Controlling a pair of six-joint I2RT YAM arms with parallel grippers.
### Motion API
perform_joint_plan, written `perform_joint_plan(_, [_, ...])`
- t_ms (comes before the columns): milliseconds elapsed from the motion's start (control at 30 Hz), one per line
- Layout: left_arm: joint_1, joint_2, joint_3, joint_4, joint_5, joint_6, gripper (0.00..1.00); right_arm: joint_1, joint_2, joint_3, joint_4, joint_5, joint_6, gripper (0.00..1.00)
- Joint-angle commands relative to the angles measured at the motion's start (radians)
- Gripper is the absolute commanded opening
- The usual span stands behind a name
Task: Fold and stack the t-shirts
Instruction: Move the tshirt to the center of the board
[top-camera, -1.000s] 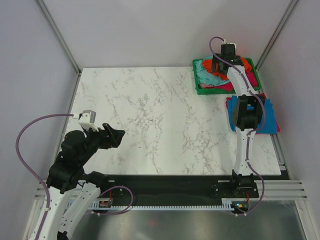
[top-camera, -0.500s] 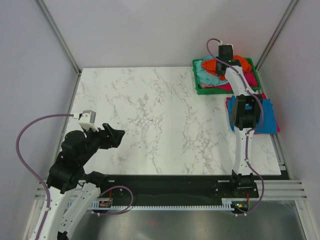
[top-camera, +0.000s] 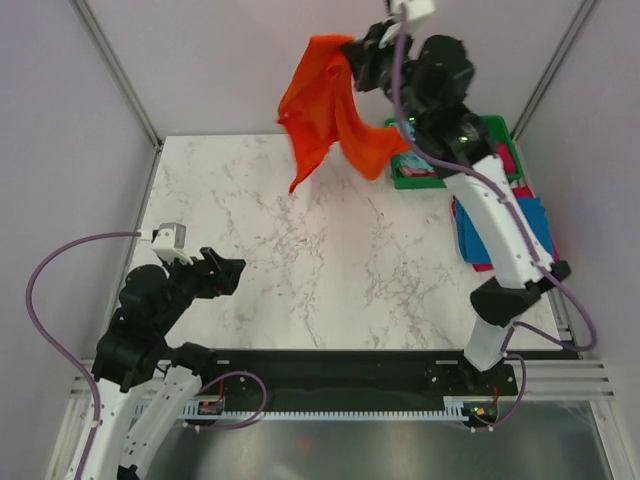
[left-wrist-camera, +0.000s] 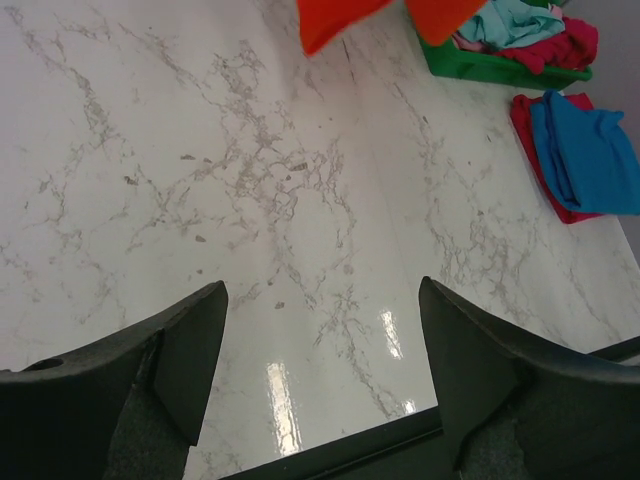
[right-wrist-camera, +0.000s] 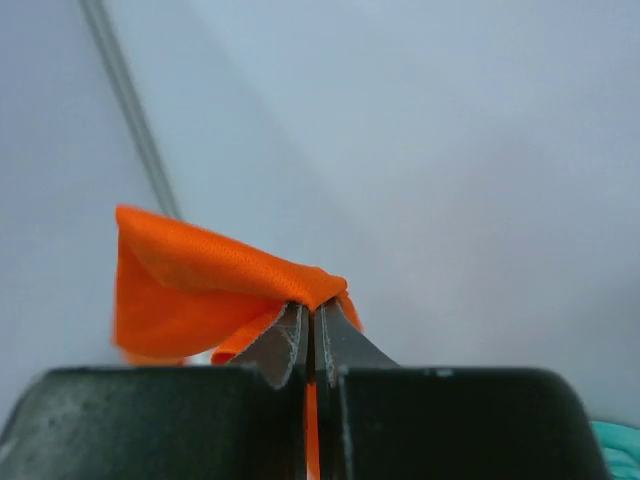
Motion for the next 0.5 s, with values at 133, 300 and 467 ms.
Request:
perform_joint_plan(133, [0.019, -0.006, 0.000, 0.032, -0.026, 0.021, 0.84, -0.194, -0.236, -0.541, 0.075, 0.326, 0.170, 0.00])
perform_joint_plan(300, [0.020, 0.009, 0.009, 0.018, -0.026, 0.019, 0.84, -0.294, -0.330, -1.046, 0.003, 0.305, 0.330, 0.88])
perform_joint_plan(467, [0.019, 0.021, 0.092, -0.038, -0.016, 0.019, 0.83, -0.394, -0.429, -1.314, -0.016, 0.222, 0.350, 0.98])
